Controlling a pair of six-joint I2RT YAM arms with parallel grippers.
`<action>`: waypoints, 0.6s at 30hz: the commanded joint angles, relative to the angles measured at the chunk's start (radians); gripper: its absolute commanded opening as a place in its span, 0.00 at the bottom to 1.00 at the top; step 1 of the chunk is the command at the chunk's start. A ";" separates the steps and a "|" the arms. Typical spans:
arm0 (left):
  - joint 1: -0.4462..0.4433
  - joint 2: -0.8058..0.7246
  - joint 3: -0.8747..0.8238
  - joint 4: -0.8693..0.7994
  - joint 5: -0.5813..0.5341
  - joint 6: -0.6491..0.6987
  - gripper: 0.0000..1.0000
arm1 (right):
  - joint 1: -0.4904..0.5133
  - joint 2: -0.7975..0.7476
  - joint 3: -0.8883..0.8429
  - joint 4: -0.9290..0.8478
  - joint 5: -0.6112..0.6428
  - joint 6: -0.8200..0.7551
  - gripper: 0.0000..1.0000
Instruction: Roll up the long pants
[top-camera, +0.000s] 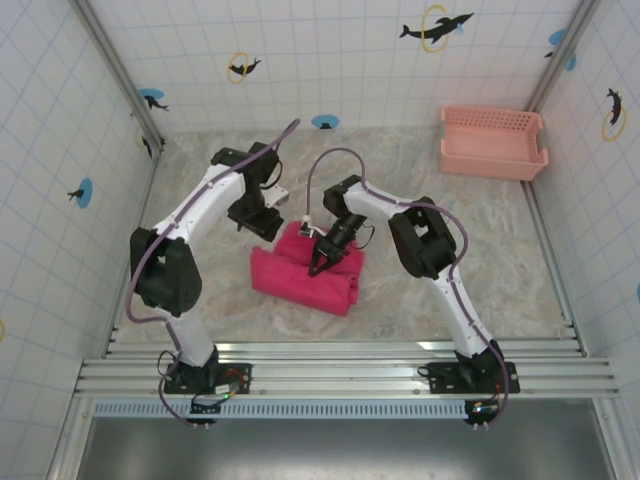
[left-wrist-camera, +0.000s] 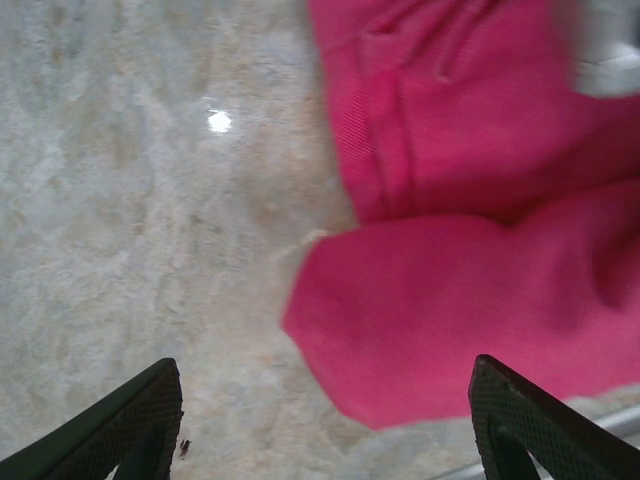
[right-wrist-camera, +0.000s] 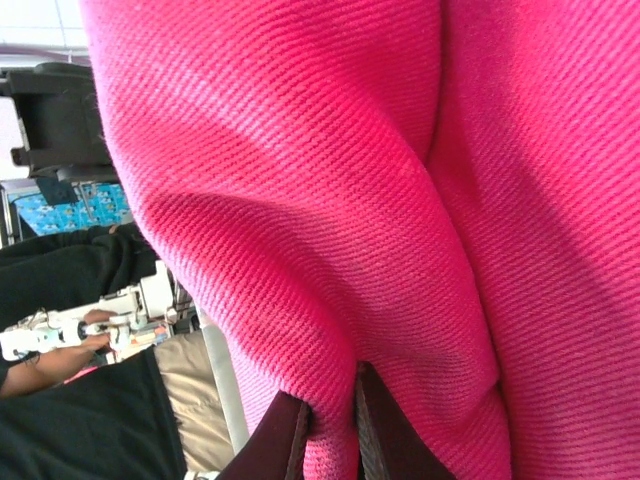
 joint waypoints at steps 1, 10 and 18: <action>-0.021 -0.058 -0.080 0.026 0.110 -0.104 0.75 | -0.012 0.056 0.027 0.068 0.142 0.047 0.01; -0.048 0.031 -0.197 0.149 0.107 -0.140 0.73 | -0.014 0.076 0.041 0.076 0.148 0.067 0.02; -0.051 0.177 -0.187 0.203 0.085 -0.127 0.73 | -0.036 0.052 0.080 0.086 0.174 0.104 0.13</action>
